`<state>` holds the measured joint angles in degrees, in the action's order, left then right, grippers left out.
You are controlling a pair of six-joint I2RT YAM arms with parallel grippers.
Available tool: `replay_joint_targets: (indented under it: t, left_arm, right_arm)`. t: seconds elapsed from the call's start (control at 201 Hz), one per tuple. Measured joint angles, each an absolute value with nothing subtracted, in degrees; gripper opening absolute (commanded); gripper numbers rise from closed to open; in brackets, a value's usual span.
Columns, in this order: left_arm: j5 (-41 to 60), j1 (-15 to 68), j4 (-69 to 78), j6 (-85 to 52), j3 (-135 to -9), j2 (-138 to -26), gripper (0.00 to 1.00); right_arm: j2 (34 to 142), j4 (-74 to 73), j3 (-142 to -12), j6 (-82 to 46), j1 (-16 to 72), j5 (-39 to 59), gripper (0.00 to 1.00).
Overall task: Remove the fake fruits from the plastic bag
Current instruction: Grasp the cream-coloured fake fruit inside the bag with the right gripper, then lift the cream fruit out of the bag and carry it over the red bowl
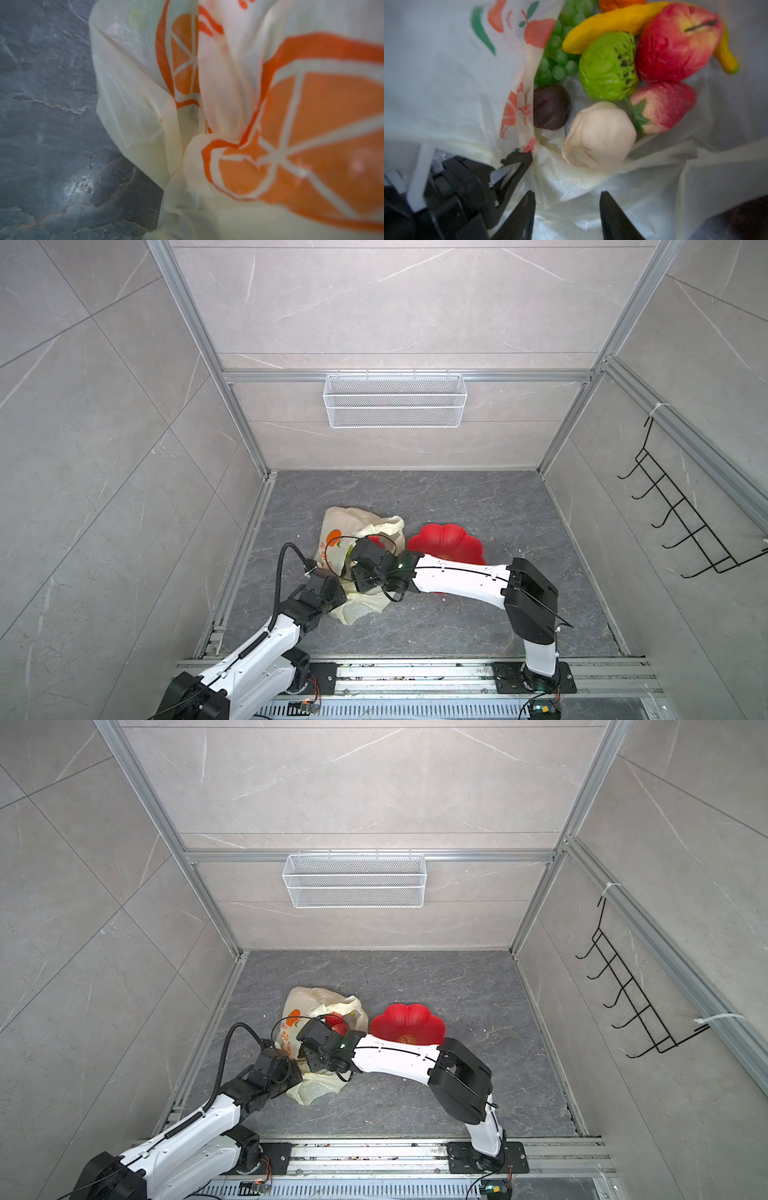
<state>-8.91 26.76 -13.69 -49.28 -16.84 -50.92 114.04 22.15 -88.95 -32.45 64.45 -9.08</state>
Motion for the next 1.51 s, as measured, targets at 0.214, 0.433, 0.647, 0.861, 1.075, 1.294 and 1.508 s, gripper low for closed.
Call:
replay_joint_targets:
  t: [0.214,0.433,0.647,0.861,1.075,1.294,1.508]
  left_arm:
    - [-9.0,26.8,-13.7,-49.5,-16.8,-50.0,0.00]
    - [-9.0,26.8,-13.7,-49.5,-16.8,-49.8,0.00]
    - [-8.9,26.8,-13.6,-49.5,-16.8,-50.5,0.00]
    - [-8.9,26.8,-13.7,-49.5,-16.7,-50.2,0.00]
    - [-8.9,26.8,-13.8,-49.5,-16.7,-49.6,0.00]
    - [-8.9,26.8,-13.9,-49.5,-16.7,-49.3,0.00]
    - [-8.9,26.8,-13.9,-49.5,-16.7,-49.3,0.00]
  right_arm:
    - [120.4,25.4,-94.9,-29.7,64.6,-11.9,0.61]
    - [123.9,28.2,-98.1,-28.4,64.6,-14.0,0.62]
    - [127.2,30.9,-102.8,-26.9,64.4,-16.4,0.71]
    - [131.3,33.7,-107.3,-26.3,63.6,-17.6,0.77]
    - [135.2,36.6,-112.3,-26.4,63.4,-19.4,0.70]
    - [135.5,38.1,-112.9,-26.9,63.3,-22.2,0.57]
    - [133.8,38.0,-110.0,-26.9,63.3,-22.9,0.56]
